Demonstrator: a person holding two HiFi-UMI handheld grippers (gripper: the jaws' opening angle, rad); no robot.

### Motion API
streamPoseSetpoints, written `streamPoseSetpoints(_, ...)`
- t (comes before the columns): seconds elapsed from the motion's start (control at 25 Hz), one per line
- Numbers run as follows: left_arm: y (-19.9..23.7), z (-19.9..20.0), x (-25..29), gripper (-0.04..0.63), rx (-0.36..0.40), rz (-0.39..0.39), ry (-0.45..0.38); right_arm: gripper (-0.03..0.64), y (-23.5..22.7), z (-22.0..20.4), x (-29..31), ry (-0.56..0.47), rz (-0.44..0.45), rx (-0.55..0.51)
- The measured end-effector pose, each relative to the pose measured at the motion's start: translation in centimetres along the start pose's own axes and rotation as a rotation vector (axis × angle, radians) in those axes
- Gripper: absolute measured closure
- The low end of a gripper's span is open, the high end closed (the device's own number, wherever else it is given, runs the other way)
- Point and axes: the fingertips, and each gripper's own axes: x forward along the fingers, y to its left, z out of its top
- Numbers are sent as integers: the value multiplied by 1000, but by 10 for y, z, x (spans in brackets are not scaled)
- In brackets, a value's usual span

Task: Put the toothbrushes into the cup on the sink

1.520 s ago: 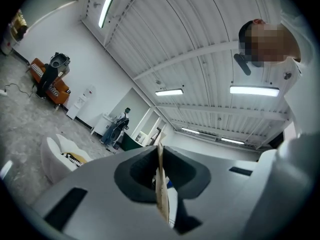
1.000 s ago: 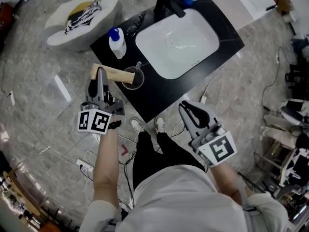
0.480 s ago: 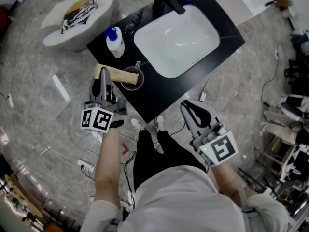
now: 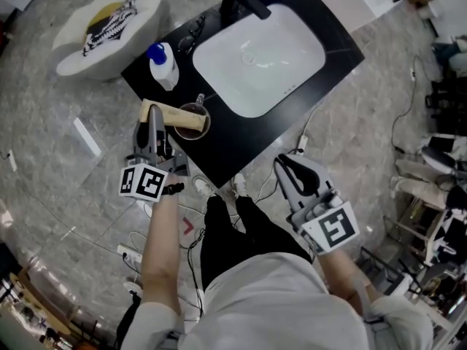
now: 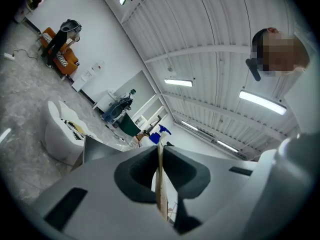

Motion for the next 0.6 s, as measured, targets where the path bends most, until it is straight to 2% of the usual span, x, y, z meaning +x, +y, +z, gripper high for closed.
streamPoseSetpoints(0.44,5,-10,8,555,-30,-33,26,565,-6,-5,-4,-8,-31,16)
streamPoseSetpoints(0.6,7,-12,10,485,-32,-35,38,566,-6,-6,-8,-7,-36,15)
